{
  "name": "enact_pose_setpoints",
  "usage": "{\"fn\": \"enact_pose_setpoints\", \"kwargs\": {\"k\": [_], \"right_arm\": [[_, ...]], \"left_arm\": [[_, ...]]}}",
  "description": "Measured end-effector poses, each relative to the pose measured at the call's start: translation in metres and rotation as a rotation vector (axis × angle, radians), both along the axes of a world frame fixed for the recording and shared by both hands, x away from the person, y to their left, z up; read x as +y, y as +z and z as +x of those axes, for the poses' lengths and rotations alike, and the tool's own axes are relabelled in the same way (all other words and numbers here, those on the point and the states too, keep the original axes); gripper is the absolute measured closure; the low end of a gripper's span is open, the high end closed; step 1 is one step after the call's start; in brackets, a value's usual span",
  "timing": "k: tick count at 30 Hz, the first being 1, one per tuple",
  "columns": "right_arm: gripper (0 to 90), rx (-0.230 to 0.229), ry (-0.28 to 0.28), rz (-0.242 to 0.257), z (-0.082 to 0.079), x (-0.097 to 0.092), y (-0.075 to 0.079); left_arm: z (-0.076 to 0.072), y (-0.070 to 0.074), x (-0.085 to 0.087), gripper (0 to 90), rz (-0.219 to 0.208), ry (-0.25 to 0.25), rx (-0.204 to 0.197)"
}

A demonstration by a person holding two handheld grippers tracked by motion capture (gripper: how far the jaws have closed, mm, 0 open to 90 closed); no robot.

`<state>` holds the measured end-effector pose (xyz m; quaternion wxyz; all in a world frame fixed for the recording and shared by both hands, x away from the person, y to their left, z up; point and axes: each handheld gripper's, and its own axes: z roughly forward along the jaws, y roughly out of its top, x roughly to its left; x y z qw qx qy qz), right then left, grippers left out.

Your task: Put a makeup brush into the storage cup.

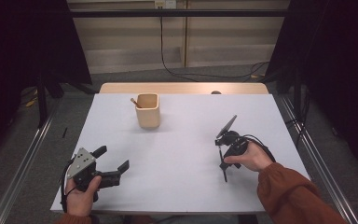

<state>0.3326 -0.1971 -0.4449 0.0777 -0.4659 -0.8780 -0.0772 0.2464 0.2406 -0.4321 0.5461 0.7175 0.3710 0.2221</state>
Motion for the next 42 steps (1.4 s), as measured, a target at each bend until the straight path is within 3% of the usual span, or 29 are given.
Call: {"fn": "enact_pose_setpoints", "kwargs": {"k": [7, 12, 17, 25, 30, 42], "right_arm": [[63.8, 0.002, -0.009, -0.017, 0.0, 0.004, -0.002], [62.6, -0.026, -0.011, -0.039, -0.005, 0.007, -0.002], [79.3, -0.051, -0.026, -0.063, -0.004, 0.004, -0.003], [85.5, -0.039, -0.018, -0.077, -0.001, 0.003, -0.003], [86.6, -0.061, -0.015, -0.085, -0.004, 0.005, -0.003], [86.8, -0.057, -0.029, -0.008, -0.004, -0.006, -0.003]], "left_arm": [[0.001, 0.0, 0.001, 2.1, 0.001, 0.002, -0.002], [0.0, 0.0, 0.001, 2.1, 0.008, 0.0, -0.004], [0.0, 0.0, 0.001, 2.1, 0.016, -0.004, -0.002], [0.0, 0.0, 0.002, 2.1, 0.012, 0.0, 0.002], [0.0, 0.0, 0.002, 2.1, 0.007, 0.0, 0.008], [0.001, -0.001, 0.003, 2.1, -0.001, 0.014, 0.013]]}}
